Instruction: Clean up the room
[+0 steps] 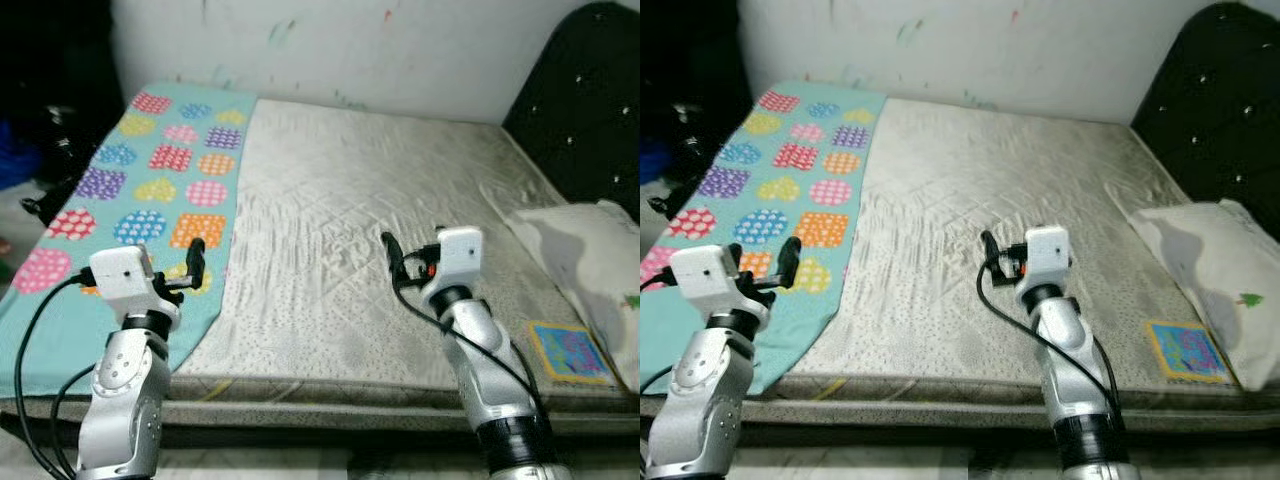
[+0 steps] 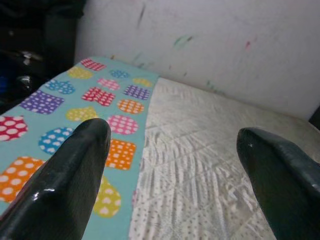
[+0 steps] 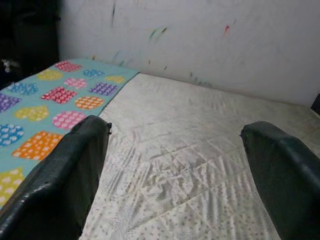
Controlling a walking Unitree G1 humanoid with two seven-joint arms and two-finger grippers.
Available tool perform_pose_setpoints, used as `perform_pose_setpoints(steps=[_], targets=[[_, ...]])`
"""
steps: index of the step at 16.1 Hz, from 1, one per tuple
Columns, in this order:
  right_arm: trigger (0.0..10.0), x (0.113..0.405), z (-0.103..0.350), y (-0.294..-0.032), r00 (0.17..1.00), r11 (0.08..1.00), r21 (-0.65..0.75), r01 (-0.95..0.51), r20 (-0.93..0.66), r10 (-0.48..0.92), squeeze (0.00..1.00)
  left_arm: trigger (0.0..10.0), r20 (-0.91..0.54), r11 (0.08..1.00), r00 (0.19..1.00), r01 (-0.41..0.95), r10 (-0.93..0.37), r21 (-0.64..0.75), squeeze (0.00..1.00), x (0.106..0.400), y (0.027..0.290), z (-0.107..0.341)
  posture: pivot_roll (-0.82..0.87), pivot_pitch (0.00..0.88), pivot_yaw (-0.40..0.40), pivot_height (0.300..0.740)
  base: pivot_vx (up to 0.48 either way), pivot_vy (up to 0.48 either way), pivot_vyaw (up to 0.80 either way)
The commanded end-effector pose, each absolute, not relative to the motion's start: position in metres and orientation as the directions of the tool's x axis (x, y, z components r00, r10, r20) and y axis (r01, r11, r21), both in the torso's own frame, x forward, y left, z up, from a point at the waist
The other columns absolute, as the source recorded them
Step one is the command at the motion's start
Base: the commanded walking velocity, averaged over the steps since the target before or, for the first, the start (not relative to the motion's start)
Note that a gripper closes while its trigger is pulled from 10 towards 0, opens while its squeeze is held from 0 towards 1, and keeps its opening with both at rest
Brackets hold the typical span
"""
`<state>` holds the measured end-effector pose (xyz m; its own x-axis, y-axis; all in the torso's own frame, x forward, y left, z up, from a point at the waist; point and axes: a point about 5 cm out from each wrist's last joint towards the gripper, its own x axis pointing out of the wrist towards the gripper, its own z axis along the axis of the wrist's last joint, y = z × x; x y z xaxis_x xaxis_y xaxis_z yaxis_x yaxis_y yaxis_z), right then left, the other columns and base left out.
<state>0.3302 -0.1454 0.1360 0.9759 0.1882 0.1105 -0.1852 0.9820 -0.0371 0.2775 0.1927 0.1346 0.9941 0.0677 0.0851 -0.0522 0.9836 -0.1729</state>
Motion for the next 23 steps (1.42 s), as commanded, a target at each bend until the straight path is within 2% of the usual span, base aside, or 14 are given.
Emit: perform_pose_setpoints(steps=[1,7,12,14,18,21,23], targets=[[10.0,0.328,0.129,-0.153,0.983,0.986,-0.043,-0.161,0.085,0.164,0.0,10.0,0.077,0.981,0.995,-0.041,0.057,-0.187,0.0,0.278,0.187,0.133,-0.05,0.061,-0.077,0.74,0.0,0.48,0.0],[10.0,0.334,0.133,-0.151,0.982,0.988,-0.04,-0.15,0.107,0.154,0.0,10.0,0.08,0.977,0.992,-0.081,0.099,-0.199,0.0,0.282,0.189,0.131,-0.06,0.023,-0.048,0.74,0.0,0.08,0.0],[10.0,0.335,0.137,-0.157,0.984,0.993,-0.041,-0.114,0.133,0.118,0.0,10.0,0.098,0.981,0.993,-0.047,0.066,-0.189,0.0,0.295,0.183,0.135,-0.1,0.008,-0.008,0.74,0.0,0.0,0.0],[10.0,0.336,0.137,-0.157,0.983,0.991,-0.054,-0.121,0.133,0.127,0.0,10.0,0.099,0.98,0.993,-0.043,0.063,-0.192,0.0,0.298,0.181,0.136,-0.1,0.006,-0.023,0.74,0.0,0.0,0.0],[10.0,0.34,0.135,-0.155,0.976,0.979,-0.095,-0.181,0.108,0.191,0.0,10.0,0.109,0.97,0.988,-0.087,0.114,-0.225,0.0,0.294,0.181,0.133,-0.08,0.003,-0.106,0.74,0.0,0.0,0.0],[10.0,0.343,0.139,-0.15,0.971,0.975,-0.099,-0.197,0.116,0.208,0.0,10.0,0.106,0.967,0.986,-0.103,0.13,-0.234,0.0,0.29,0.181,0.13,-0.07,0.003,-0.112,0.74,0.0,0.0,0.0],[10.0,0.343,0.139,-0.148,0.971,0.977,-0.09,-0.191,0.127,0.202,0.0,10.0,0.109,0.971,0.988,-0.085,0.112,-0.225,0.0,0.293,0.18,0.131,-0.07,0.0,-0.085,0.74,0.0,0.0,0.0]])
